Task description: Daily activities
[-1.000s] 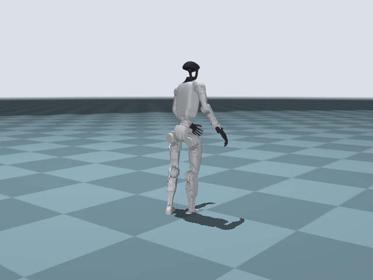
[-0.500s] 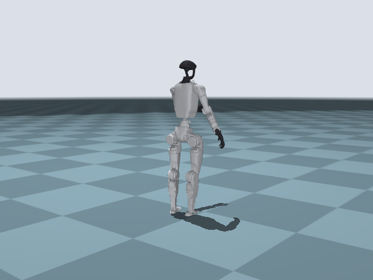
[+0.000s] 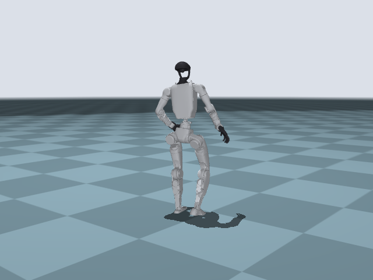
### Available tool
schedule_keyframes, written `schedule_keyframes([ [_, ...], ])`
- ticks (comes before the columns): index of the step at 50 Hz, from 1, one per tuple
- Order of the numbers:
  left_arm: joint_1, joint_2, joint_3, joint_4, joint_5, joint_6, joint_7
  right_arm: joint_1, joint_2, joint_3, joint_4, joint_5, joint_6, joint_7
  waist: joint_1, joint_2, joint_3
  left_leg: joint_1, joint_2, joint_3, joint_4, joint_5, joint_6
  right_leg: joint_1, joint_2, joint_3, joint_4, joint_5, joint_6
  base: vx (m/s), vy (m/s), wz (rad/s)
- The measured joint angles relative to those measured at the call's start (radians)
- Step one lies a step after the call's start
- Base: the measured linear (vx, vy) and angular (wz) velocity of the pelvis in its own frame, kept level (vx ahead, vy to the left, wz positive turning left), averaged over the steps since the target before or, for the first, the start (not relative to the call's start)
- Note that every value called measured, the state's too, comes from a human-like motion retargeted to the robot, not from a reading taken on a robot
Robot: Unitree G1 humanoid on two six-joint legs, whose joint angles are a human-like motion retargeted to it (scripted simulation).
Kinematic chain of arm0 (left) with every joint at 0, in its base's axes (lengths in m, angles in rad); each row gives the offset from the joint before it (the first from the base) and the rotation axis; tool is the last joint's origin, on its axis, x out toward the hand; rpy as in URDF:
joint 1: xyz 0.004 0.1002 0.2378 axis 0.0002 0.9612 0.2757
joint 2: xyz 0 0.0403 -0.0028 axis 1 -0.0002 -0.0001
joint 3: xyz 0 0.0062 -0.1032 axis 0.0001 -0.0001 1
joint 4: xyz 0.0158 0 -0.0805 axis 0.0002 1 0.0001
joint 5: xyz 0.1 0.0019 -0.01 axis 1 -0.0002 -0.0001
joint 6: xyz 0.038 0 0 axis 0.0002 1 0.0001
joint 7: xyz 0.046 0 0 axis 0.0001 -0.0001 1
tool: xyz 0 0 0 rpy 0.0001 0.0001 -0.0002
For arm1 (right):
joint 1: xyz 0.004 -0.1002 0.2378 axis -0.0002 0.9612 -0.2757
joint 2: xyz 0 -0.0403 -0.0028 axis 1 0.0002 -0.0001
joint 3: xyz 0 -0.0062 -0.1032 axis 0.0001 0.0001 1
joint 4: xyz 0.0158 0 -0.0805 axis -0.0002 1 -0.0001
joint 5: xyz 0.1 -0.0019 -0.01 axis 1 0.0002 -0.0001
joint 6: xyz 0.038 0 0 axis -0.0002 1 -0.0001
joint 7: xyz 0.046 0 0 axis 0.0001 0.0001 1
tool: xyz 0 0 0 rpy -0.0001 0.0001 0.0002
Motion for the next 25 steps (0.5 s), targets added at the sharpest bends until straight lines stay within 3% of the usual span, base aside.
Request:
schedule_keyframes([
  [3, -0.020, 0.023, -0.017, 0.037, 0.039, 0.005, -0.008, 0.008, 0.010, -0.005, -0.032, 0.017, -0.002, -0.001, -0.005, -0.024, 0.006, -0.041, -0.040, -0.064, 0.053, -0.004, 0.003, -0.011, 0.014, 0.064, 0.153, -0.015, 0.023, -0.11, 0.00, 1.17],
  [7, -0.071, 0.043, -0.048, 0.105, 0.077, 0.006, -0.001, 0.023, 0.032, 0.009, -0.089, 0.037, -0.007, 0.004, -0.016, -0.043, -0.004, -0.099, -0.086, -0.180, 0.079, 0.026, -0.009, 0.029, 0.118, 0.204, 0.232, -0.040, 0.067, -0.13, -0.09, 1.61],
  [12, -0.168, 0.022, -0.089, 0.239, 0.081, 0.004, 0.023, 0.025, 0.056, 0.056, -0.171, 0.057, -0.013, 0.018, -0.023, -0.039, -0.024, -0.144, -0.137, -0.379, 0.002, 0.124, -0.056, 0.146, 0.285, 0.409, 0.147, -0.083, 0.068, -0.21, -0.16, 2.11],
  [15, -0.224, -0.033, -0.102, 0.336, 0.057, 0.009, 0.039, 0.016, 0.059, 0.091, -0.202, 0.052, -0.014, 0.035, 0.003, -0.028, -0.021, -0.164, -0.186, -0.496, -0.084, 0.218, -0.109, 0.188, 0.288, 0.497, 0.036, -0.128, 0.051, -0.38, -0.05, 1.99],
  [18, -0.266, -0.102, -0.100, 0.435, 0.020, 0.027, 0.049, -0.001, 0.058, 0.111, -0.201, 0.025, -0.007, 0.050, 0.060, -0.002, 0.002, -0.195, -0.203, -0.562, -0.145, 0.281, -0.179, 0.170, 0.232, 0.407, -0.067, -0.193, -0.051, -0.44, -0.06, 1.71],
  [20, -0.321, -0.146, -0.097, 0.517, -0.005, 0.042, 0.044, -0.041, 0.046, 0.107, -0.171, 0.007, 0.004, 0.065, 0.098, 0.043, 0.027, -0.230, -0.165, -0.564, -0.174, 0.300, -0.225, 0.158, 0.202, 0.295, -0.164, -0.184, -0.104, -0.45, -0.02, 1.82],
  [25, -0.334, -0.195, -0.084, 0.678, -0.024, 0.098, 0.003, -0.070, 0.043, 0.102, -0.047, 0.000, 0.045, 0.103, 0.115, 0.088, 0.041, -0.288, -0.086, -0.207, -0.138, 0.223, -0.198, 0.125, 0.093, 0.044, -0.283, -0.162, -0.125, -0.38, 0.08, 2.20],
])
